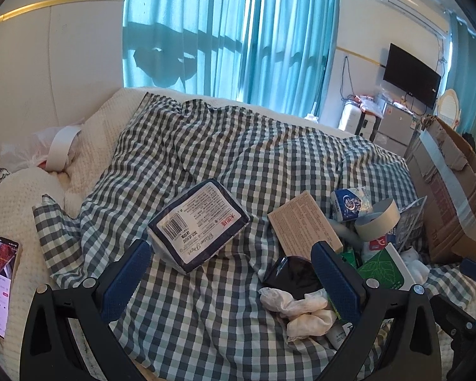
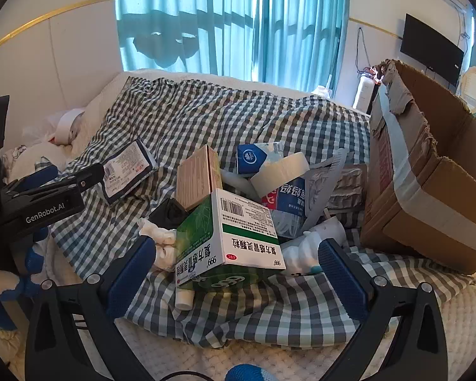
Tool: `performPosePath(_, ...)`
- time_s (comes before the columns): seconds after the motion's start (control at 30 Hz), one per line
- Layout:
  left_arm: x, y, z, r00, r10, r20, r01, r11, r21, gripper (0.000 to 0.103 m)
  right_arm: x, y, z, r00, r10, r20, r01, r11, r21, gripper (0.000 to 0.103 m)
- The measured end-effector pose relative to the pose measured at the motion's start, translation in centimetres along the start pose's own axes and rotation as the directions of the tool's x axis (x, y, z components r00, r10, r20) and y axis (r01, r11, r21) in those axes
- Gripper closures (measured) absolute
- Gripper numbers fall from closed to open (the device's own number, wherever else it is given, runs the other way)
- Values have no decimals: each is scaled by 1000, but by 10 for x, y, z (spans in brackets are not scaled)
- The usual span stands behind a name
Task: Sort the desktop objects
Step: 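Reach both grippers toward the white-green medicine box and the tissue pack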
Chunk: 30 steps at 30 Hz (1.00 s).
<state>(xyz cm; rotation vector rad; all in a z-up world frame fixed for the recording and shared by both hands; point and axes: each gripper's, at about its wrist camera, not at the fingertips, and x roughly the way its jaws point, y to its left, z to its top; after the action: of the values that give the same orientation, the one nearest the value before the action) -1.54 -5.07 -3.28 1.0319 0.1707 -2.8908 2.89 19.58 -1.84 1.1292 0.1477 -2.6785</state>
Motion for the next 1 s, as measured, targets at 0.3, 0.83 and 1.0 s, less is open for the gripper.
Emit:
performPosePath(0.3,7,-3,-4,1000,-10,-23,11,1000,12,0,12,-1,-2,999,16,-39,-15,1000,13,0)
performPosePath(0.83,44,11,-15,994,-21,-106,19,999,-27,0,70,-25,-1,984,42,-174,-24,994,103,0)
performPosePath(1.0,50,13,-16,994,-15,-111,11,999,-37,0,82,-24,1,978,82,-191,-62,992,111,0)
